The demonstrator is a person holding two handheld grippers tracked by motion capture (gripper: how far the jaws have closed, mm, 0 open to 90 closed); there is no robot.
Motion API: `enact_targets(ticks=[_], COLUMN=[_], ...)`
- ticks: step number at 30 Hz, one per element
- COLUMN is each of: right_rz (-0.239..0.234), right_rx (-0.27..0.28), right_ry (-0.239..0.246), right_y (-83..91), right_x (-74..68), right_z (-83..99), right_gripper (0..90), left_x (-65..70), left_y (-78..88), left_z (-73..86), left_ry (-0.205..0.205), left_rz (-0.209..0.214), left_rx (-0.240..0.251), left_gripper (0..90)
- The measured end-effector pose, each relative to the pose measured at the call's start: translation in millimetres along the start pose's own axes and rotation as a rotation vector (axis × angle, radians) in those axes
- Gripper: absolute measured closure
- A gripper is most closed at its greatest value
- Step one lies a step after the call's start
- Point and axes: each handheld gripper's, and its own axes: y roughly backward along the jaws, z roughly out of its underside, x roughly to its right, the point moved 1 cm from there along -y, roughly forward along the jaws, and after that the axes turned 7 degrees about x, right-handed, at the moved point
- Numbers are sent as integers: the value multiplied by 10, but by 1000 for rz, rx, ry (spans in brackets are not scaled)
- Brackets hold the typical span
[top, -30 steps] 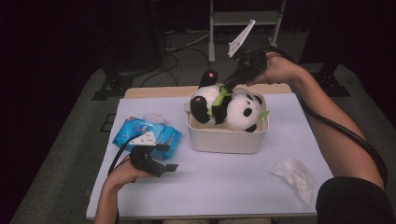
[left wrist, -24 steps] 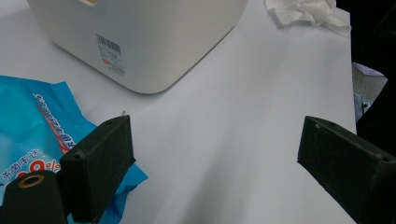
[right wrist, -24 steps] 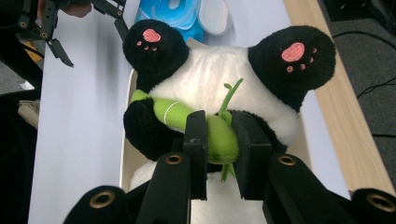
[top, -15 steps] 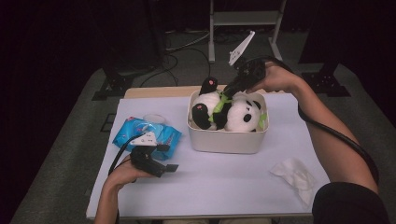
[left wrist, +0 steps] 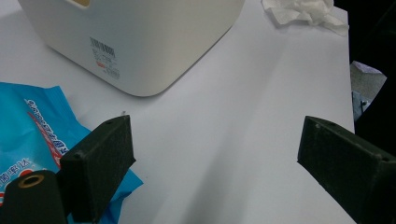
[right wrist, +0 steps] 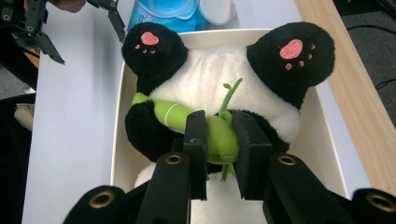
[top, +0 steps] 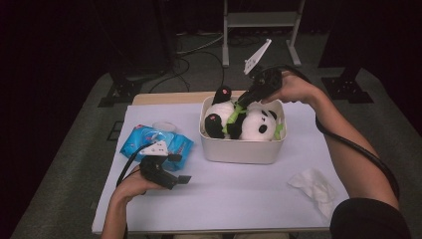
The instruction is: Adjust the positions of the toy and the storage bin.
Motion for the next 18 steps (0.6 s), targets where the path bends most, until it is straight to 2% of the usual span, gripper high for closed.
enact_targets(ticks=[18], right_rz=[-15], right_rx=[-21], right_ry=[-53], right_y=[-252], right_x=[79], right_z=[309], right_gripper=[757], left_x=[-2], left_y=[2], left_z=[26], left_ry=[-2], left_rz=[3], left_rx=[-14], left_gripper=[100])
